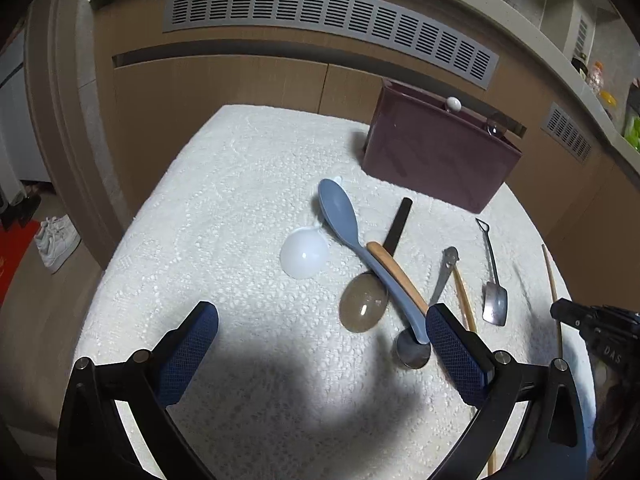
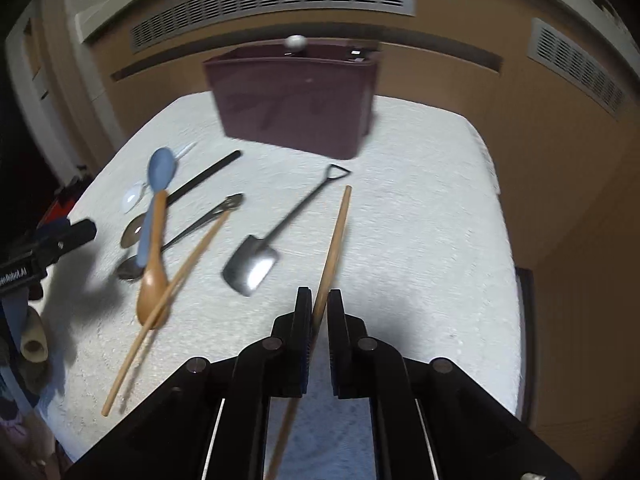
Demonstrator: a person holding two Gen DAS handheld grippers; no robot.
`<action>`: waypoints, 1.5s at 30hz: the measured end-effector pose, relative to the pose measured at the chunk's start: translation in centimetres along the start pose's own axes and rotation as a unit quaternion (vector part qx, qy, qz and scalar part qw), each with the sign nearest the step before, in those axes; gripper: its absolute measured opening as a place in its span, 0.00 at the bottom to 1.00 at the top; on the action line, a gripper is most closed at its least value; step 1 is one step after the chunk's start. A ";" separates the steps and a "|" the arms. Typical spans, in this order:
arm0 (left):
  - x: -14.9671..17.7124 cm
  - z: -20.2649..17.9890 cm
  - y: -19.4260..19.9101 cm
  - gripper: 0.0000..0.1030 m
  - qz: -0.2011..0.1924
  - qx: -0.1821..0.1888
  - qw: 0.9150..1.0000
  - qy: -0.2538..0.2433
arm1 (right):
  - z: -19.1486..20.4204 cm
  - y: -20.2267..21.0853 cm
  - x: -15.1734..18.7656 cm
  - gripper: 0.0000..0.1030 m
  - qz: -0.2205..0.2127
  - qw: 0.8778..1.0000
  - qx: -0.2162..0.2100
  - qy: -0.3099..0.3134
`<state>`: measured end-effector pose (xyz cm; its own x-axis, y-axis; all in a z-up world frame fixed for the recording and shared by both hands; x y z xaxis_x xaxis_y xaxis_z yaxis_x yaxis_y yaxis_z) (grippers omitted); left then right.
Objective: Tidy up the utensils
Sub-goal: 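Grasp the blue plastic spoon with the left tool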
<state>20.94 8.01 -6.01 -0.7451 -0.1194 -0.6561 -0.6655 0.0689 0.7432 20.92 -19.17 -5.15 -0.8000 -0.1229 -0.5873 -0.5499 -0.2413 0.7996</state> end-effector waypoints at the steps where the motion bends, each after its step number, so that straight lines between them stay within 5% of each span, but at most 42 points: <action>1: 0.1 -0.2 0.0 0.99 0.003 0.004 1.000 -0.002 | -0.6 0.1 0.1 0.07 -0.002 1.000 0.001 -0.008; 5: 0.2 -1.1 -0.1 0.94 0.008 0.011 1.000 -0.013 | -1.4 -0.1 0.7 0.08 -0.006 1.000 0.000 -0.024; 9: -0.9 -1.7 -0.5 0.75 0.014 0.020 1.000 -0.013 | -1.3 -0.8 0.6 0.08 -0.008 1.000 -0.007 -0.028; 18: -7.6 -2.3 -7.9 0.75 0.098 -0.030 0.992 0.073 | -1.0 -1.0 0.8 0.08 -0.019 0.999 -0.002 -0.026; 23: -7.6 -3.6 -10.5 0.72 0.104 -0.062 0.992 0.043 | -1.2 -0.6 0.7 0.08 -0.027 0.999 0.001 -0.023; 28: -6.6 -4.0 -10.5 0.32 0.049 -0.087 0.995 -0.026 | -1.1 -0.4 0.5 0.08 -0.033 0.999 0.004 -0.020; 45: -3.3 -4.0 5.5 0.30 -0.081 0.037 0.995 -0.051 | 1.8 2.1 -1.1 0.05 -0.055 0.998 -0.025 0.009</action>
<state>19.86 4.80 0.75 -0.6257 -0.0349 -0.7793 -0.7760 0.1295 0.6173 20.23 -17.78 -2.59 -0.7305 -0.1095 -0.6741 -0.6217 -0.3019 0.7228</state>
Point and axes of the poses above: each gripper's, at about its wrist camera, not at the fingertips, and y roughly against the way its jaws point, z to its left, x to its underside, the point moved 3 cm from there along -y, roughly the way its jaws point, and after that the axes turned 6 degrees about -x, right-handed, at the moved point
